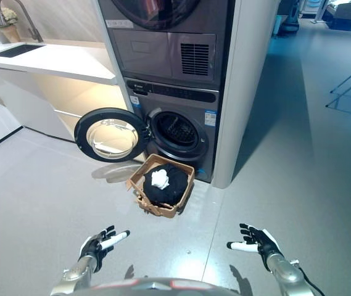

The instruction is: Put the clothes in the basket into the washing machine.

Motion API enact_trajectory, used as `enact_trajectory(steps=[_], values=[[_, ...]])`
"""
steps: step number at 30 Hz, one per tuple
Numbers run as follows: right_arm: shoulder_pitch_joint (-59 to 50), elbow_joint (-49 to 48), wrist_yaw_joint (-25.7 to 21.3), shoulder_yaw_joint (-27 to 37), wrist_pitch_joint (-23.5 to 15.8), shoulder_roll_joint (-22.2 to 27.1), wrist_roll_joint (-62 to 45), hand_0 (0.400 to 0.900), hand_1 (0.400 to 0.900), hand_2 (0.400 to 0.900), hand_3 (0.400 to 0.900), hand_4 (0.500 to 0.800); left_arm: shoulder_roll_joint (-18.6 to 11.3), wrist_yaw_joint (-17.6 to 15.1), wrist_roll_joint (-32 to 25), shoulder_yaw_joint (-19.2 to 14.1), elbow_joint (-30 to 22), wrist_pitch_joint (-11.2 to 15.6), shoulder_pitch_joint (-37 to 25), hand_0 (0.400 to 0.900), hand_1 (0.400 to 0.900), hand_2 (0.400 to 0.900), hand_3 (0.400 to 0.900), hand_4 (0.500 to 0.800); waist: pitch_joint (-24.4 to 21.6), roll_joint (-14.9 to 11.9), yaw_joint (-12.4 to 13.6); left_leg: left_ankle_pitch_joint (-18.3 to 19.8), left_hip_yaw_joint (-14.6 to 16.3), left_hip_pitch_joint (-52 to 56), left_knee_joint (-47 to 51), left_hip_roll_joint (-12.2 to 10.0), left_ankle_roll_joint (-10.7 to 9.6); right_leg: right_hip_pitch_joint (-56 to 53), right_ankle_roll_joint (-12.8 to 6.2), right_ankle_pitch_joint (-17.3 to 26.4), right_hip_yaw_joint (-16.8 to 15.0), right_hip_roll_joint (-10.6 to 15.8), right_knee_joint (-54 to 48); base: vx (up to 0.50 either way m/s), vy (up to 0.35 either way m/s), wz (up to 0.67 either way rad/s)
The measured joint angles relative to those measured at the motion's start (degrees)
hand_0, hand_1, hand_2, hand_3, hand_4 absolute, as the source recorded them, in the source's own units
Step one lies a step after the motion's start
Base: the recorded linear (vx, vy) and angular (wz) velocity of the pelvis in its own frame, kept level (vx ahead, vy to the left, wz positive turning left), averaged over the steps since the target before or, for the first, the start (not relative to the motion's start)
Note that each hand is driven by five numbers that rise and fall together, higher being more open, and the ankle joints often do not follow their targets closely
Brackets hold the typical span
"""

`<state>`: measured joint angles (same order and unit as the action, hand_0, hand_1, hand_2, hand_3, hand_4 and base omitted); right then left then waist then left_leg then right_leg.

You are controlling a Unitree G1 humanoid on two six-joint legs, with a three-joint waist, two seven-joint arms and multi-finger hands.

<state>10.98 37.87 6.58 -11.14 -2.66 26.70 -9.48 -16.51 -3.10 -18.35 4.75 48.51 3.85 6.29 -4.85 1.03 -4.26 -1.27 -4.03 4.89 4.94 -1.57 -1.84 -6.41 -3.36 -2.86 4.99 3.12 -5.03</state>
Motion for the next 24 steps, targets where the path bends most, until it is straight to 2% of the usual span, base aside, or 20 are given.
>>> enact_trajectory(steps=[6,9,18,21,24], values=[[-0.01,0.01,0.04,-0.01,0.01,0.0,0.01,0.9,0.9,0.9,0.9,0.8,0.0,0.0,0.01,0.02,0.0,0.0,0.0,0.9,0.9,0.9,0.9,0.8,0.01,-0.01,0.03,0.01,0.05,0.14,0.0,0.06,0.01,0.02,0.03,0.02,-0.09,0.05,0.32,-0.01,0.024,0.0],[-0.32,0.04,0.08,-0.03,0.03,0.0,0.02,0.9,0.9,0.9,0.9,0.8,-0.08,-0.02,0.0,0.54,0.01,-0.01,-0.02,0.9,0.9,0.9,0.9,0.8,0.18,0.09,0.09,0.1,0.64,0.49,0.0,0.16,0.13,0.33,-0.07,-0.08,-1.25,0.07,1.31,-0.02,0.092,0.0],[-1.08,0.22,0.0,-0.4,0.17,-0.04,0.03,0.9,0.9,0.9,0.9,0.8,-0.06,0.13,-0.02,2.01,0.0,-0.01,-0.33,0.9,0.9,0.9,0.9,0.8,0.93,0.45,0.01,0.26,2.25,0.59,-0.02,1.66,1.46,3.11,-1.52,-1.41,-3.13,1.84,5.79,0.02,0.157,-0.07],[-1.77,0.27,0.02,-0.41,0.18,0.0,0.03,0.9,0.9,0.9,0.9,0.8,-0.01,0.24,-0.02,2.22,0.01,-0.01,-1.27,0.9,0.9,0.9,0.9,0.8,2.61,0.67,-0.09,0.46,2.05,0.54,-0.91,3.2,2.68,4.82,-2.59,-3.21,-3.34,3.3,10.44,0.01,0.241,0.06],[-2.19,0.34,0.09,-0.45,0.22,-0.19,0.04,0.9,0.9,0.9,0.9,0.8,-0.04,0.31,0.01,2.19,0.05,-0.03,-2.4,0.9,0.9,0.9,0.9,0.8,4.53,0.21,0.01,1.5,2.18,0.48,-2.87,6.32,4.42,8.67,-2.86,-5.82,-4.35,5.59,19.94,-0.03,0.252,-0.08]])
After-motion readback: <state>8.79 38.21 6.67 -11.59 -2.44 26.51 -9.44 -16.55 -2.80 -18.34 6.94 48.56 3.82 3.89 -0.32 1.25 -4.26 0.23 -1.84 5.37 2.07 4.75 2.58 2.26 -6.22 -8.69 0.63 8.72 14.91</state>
